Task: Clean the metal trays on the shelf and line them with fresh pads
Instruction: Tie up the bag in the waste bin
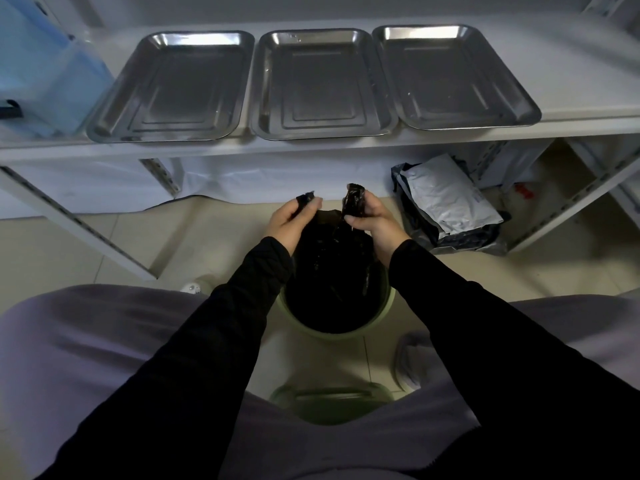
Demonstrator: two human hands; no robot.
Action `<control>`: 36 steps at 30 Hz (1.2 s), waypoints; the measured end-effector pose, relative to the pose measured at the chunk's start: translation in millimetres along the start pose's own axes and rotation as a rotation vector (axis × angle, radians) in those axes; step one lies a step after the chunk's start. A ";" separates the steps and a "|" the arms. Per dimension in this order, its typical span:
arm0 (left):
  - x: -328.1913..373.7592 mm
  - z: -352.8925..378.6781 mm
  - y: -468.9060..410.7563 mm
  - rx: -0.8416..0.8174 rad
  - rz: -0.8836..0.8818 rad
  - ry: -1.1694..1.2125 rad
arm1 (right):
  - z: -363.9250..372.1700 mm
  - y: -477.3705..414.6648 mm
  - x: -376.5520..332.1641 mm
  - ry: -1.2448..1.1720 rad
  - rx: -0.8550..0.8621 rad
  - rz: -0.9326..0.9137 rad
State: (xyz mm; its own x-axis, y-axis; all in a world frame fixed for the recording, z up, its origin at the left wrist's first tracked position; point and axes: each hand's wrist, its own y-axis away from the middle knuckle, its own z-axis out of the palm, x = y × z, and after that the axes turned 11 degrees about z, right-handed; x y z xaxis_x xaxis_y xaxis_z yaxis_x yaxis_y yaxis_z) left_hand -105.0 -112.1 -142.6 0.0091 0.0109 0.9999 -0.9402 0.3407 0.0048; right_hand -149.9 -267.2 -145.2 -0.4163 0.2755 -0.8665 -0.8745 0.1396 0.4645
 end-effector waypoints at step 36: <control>-27.5 11.4 -7.4 0.001 -0.238 -0.205 | 2.4 -7.2 9.3 0.400 0.041 -0.007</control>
State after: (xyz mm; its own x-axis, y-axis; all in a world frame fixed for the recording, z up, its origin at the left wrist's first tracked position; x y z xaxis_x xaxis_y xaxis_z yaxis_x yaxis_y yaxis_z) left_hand -102.2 -125.6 -169.9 0.1598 -0.2591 0.9525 -0.9202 0.3101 0.2387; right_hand -146.8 -263.3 -156.2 -0.4813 -0.1164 -0.8688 -0.8705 0.1798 0.4581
